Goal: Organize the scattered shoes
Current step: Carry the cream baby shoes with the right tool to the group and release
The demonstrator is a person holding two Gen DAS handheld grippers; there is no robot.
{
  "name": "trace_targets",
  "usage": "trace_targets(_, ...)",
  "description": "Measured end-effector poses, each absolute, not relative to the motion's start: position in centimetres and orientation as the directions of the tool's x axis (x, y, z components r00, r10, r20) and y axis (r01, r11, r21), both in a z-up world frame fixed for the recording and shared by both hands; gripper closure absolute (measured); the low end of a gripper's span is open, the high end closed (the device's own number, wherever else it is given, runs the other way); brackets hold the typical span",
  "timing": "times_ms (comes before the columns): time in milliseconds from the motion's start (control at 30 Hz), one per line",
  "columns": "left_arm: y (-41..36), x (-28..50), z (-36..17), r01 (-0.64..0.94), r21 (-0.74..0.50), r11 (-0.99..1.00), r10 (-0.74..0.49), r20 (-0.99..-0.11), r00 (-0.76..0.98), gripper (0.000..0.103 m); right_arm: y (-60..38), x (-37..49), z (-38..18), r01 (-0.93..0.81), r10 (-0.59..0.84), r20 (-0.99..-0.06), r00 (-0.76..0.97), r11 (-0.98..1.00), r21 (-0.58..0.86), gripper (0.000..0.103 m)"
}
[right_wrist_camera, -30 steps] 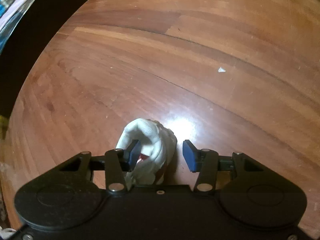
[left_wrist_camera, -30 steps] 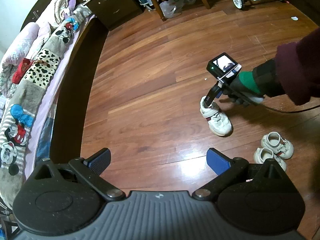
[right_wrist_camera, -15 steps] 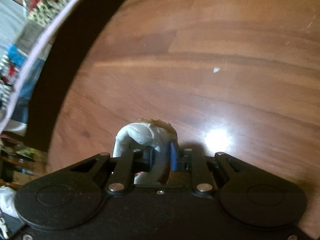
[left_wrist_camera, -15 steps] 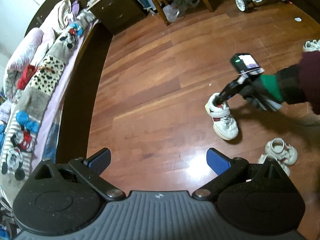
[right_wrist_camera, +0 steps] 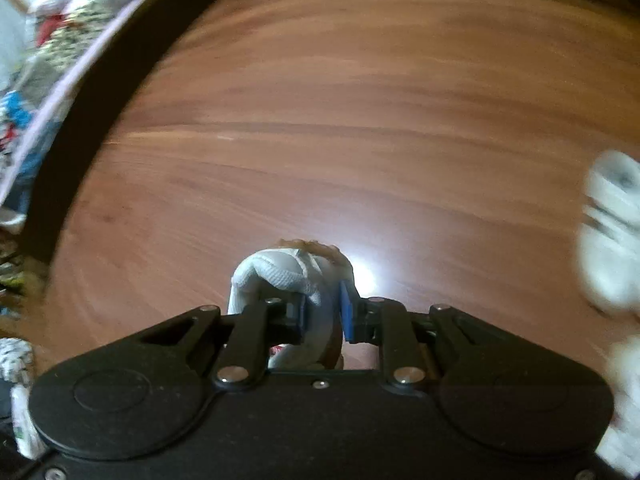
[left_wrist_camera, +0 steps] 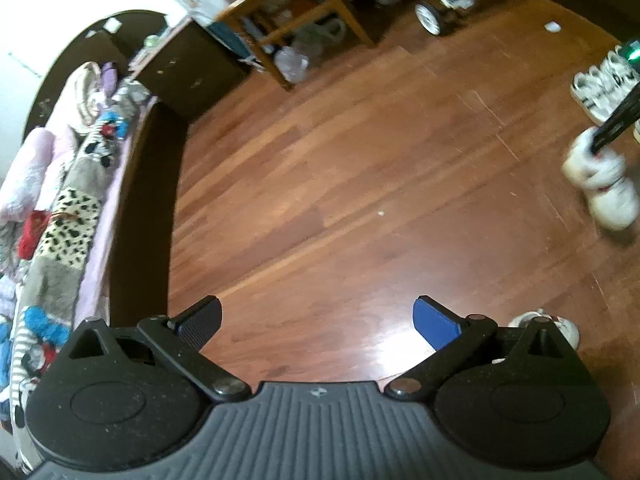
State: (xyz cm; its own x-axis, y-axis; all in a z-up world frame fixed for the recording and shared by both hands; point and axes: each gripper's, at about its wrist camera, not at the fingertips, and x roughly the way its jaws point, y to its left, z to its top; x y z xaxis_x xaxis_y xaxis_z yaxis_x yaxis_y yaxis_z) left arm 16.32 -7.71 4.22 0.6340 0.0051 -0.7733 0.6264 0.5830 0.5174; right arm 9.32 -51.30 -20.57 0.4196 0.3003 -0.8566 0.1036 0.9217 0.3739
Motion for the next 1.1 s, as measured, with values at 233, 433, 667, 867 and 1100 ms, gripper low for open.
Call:
trace_targets(233,-10.3,17.6,2.3,0.656,0.51,0.556,0.012,-0.794,0.607,0.0,-60.8,3.1,-24.4,0.29,0.172,-0.918,0.356,0.914,0.284,0.086)
trace_targets(433,-11.5,18.1,0.7,0.679,0.502,0.535,0.018,-0.811,0.585,0.0,-62.8,3.4,-27.4,0.331,0.135,-0.942,0.306,0.913,0.239,0.086)
trace_targets(667,-11.9,19.1,-1.0,0.695,0.495,0.522,0.037,-0.827,0.561,0.001,-64.0,5.0,-29.6,0.339,0.108,-0.959,0.261,0.92,0.196,0.086)
trace_targets(867,-12.1,19.3,-1.3,0.701,0.489,0.519,0.044,-0.835,0.549,0.0,-65.3,6.6,-30.8,0.371,0.095,-0.964,0.248,0.91,0.185,0.089)
trace_targets(1100,-12.1,19.3,-1.6,0.705,0.486,0.517,0.045,-0.837,0.545,0.0,-65.3,7.4,-31.1,0.355,0.099,-0.97,0.224,0.918,0.176,0.088)
